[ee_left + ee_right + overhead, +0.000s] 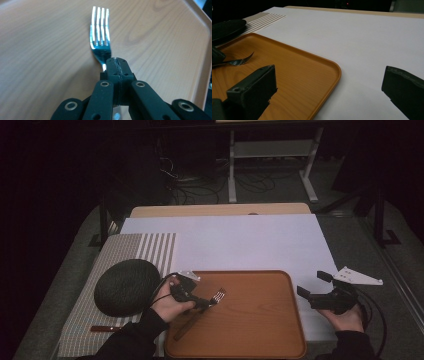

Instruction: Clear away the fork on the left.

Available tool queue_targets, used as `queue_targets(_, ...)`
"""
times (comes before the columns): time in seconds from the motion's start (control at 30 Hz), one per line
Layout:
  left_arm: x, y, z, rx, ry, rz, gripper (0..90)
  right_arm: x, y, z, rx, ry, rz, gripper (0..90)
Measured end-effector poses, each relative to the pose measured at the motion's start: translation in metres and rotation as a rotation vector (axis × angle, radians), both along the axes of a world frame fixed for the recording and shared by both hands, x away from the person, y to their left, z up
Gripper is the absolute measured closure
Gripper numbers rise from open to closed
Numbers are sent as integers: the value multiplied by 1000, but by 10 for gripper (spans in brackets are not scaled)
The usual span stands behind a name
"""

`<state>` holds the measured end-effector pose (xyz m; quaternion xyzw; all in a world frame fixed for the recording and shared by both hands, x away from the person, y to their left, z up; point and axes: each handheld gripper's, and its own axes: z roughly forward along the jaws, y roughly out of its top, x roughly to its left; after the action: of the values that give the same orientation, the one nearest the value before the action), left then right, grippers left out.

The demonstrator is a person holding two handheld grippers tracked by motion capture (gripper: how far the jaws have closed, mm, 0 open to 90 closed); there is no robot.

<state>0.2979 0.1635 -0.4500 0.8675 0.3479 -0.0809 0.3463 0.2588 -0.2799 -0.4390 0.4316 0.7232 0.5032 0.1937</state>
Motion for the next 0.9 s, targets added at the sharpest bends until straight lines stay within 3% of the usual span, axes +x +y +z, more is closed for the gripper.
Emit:
queue_targets(0.2, 1, 6, 0, -6, 0, 13, 900, 0, 0, 0, 0, 3, 0, 0)
queue_targets(0.5, -2, -6, -4, -18, 7, -15, 900, 0, 0, 0, 0, 3, 1, 0)
queue_targets(0.67, -4, -11, -8, 29, -5, -28, 900, 0, 0, 0, 0, 2, 3, 0)
queue_targets(0.8, -2, -6, -8, 23, -6, -9, 900, 0, 0, 0, 1, 1, 2, 0)
queue_targets(0.9, 0, -1, -7, 41, -21, 7, 900, 0, 0, 0, 0, 2, 4, 0)
